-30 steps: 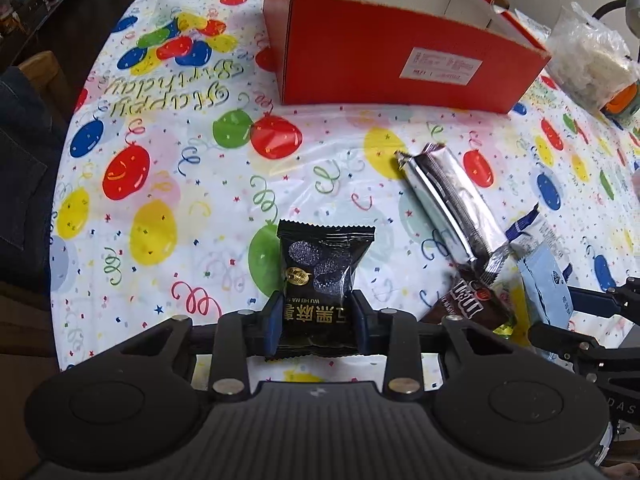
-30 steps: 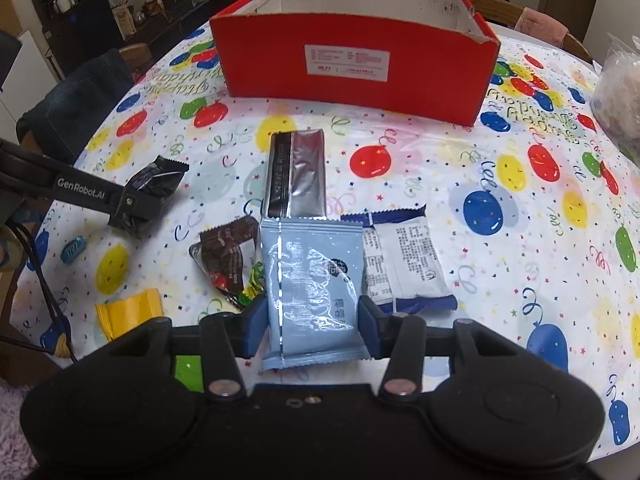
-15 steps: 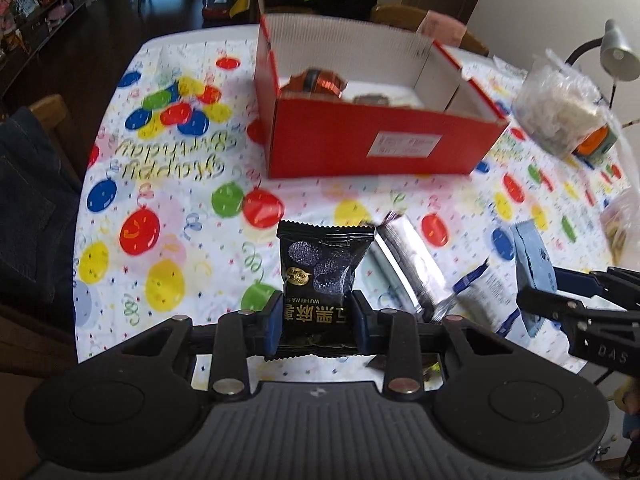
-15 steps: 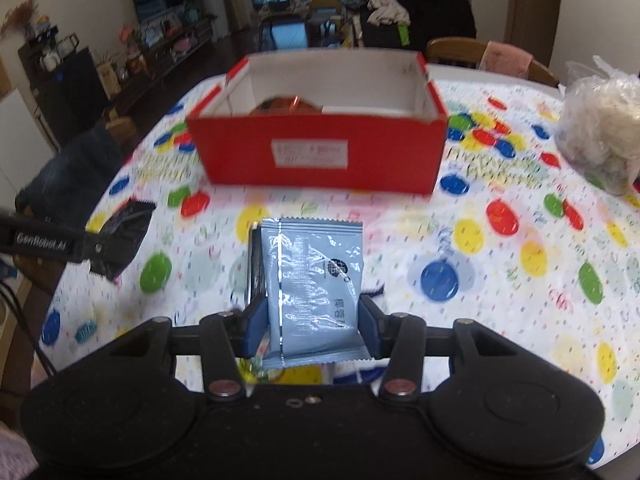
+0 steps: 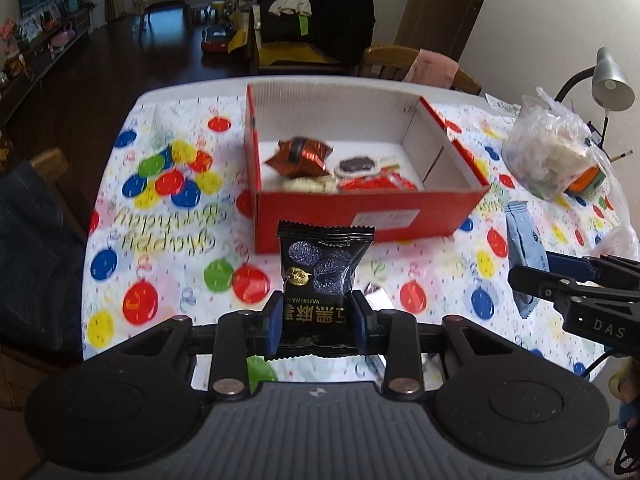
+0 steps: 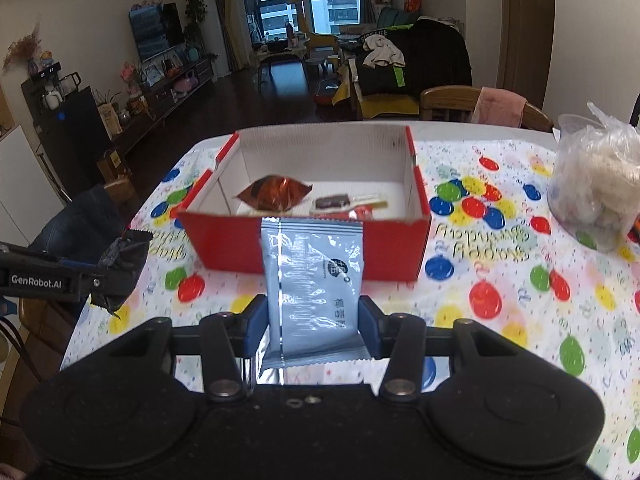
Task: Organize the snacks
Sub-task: 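Carry the black candy packet and light-blue packet over the red box with both tools, then lower both packets into the box and open both tools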
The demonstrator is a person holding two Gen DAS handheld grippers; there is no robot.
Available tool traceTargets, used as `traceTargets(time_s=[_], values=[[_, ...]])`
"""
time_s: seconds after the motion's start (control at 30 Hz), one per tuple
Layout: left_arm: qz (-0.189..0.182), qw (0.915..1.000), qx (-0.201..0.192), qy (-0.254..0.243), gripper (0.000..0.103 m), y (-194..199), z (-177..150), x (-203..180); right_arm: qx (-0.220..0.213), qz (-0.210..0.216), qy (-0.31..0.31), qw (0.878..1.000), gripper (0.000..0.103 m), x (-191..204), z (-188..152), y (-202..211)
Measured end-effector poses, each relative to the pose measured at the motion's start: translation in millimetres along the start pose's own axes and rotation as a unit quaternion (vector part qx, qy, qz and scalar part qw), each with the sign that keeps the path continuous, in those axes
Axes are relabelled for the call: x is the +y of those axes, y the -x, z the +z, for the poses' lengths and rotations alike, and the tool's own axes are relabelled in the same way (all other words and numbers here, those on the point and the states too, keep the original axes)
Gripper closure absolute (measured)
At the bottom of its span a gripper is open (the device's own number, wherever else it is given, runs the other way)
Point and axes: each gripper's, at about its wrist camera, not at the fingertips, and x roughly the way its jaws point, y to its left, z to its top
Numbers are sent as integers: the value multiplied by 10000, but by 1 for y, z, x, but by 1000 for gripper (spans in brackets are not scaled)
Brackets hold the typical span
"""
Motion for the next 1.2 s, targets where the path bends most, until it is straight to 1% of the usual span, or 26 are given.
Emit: traceTargets(time_s=[0.3,0.5,0.7,0.83,0.93,1.2], values=[[161,9996,-213,-134,69,-7,38,-17,-179,81,40,9998,57,-15,43,-15],[290,9993,-201,-95,69,-24,64,-25,-187,105,65,9997,57,-26,71,-34],[544,9982,-189,-150,69,-43,87,-32,-119,146,123,9997,57,-39,94,-57],[609,9981,-97,-58,69,-58,104,-32,-11,183,157,9997,57,-47,109,-74],[699,9976,18,8,69,-74,115,-32,154,220,211,9994,57,-50,118,-92],[1005,9941,354,182,69,-118,130,-29,611,207,476,9968,57,-53,129,-143]])
